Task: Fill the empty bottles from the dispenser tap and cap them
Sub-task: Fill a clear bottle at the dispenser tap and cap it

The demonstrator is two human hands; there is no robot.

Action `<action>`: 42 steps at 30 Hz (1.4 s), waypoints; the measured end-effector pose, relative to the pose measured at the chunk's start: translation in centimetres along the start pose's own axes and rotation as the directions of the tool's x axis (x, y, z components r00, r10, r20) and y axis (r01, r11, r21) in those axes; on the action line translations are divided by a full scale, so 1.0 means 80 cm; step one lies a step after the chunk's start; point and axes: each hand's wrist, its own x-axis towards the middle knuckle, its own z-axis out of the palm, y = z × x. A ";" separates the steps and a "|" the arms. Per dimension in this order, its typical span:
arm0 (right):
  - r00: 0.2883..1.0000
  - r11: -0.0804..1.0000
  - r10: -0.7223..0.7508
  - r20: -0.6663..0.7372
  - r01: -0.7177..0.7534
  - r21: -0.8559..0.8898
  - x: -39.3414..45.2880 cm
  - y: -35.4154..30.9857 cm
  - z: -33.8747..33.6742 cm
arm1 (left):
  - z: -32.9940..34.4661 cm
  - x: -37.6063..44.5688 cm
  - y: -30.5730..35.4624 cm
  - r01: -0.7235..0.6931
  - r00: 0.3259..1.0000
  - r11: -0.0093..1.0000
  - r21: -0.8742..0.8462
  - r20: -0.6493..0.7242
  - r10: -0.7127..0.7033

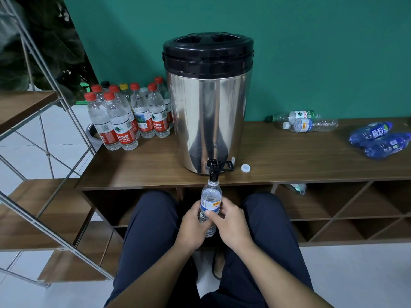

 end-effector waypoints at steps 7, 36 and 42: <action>1.000 1.000 0.006 0.003 -0.006 -0.006 0.000 0.000 0.000 | 0.000 0.001 0.000 0.002 1.000 1.000 0.000 0.001 -0.002; 1.000 0.997 -0.007 -0.027 0.005 -0.071 0.004 0.001 0.001 | 0.002 0.006 0.005 -0.001 1.000 1.000 -0.003 -0.027 0.001; 1.000 0.998 0.005 -0.022 -0.006 -0.060 0.002 0.000 0.001 | 0.002 0.006 0.005 0.006 1.000 1.000 -0.010 -0.023 -0.006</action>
